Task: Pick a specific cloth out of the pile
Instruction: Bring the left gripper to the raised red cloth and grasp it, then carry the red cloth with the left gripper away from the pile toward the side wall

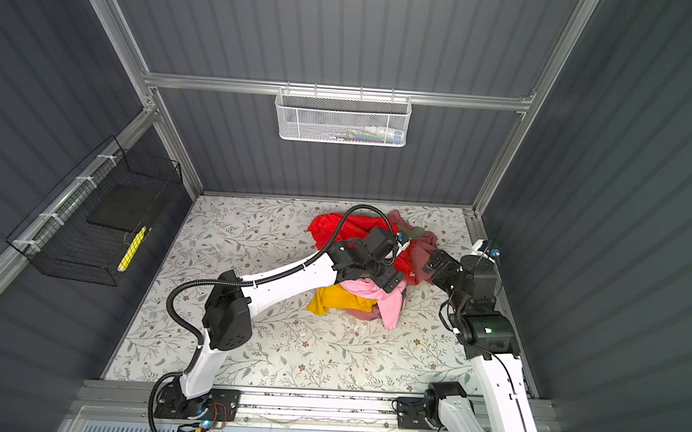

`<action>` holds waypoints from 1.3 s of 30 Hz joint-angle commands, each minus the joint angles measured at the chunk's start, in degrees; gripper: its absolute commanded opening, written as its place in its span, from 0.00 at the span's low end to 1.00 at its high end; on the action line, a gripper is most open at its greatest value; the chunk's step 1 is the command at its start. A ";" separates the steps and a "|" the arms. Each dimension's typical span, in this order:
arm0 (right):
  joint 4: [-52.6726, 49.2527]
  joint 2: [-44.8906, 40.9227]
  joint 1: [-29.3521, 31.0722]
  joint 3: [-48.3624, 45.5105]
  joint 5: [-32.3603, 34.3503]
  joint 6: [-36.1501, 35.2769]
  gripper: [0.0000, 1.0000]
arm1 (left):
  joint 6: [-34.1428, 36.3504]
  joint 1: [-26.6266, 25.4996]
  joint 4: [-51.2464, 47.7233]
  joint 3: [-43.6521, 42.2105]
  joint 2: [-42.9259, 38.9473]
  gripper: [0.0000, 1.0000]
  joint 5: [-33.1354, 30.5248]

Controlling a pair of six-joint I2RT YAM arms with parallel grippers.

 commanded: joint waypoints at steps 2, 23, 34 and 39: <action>-0.52 0.38 -0.19 0.70 -2.79 -0.32 0.99 | -2.79 0.51 -3.48 4.70 1.97 0.82 -6.54; 2.92 -0.47 -0.25 -2.86 -4.39 0.37 0.99 | 5.10 1.10 6.10 3.17 -8.44 0.00 -6.88; 3.36 0.24 -0.25 -2.63 -5.11 0.31 0.99 | -0.06 5.64 4.99 3.68 -14.22 0.00 -4.45; 5.07 1.11 -0.24 -3.15 -7.44 0.95 0.99 | 5.42 12.82 -2.64 19.53 -13.55 0.00 -6.73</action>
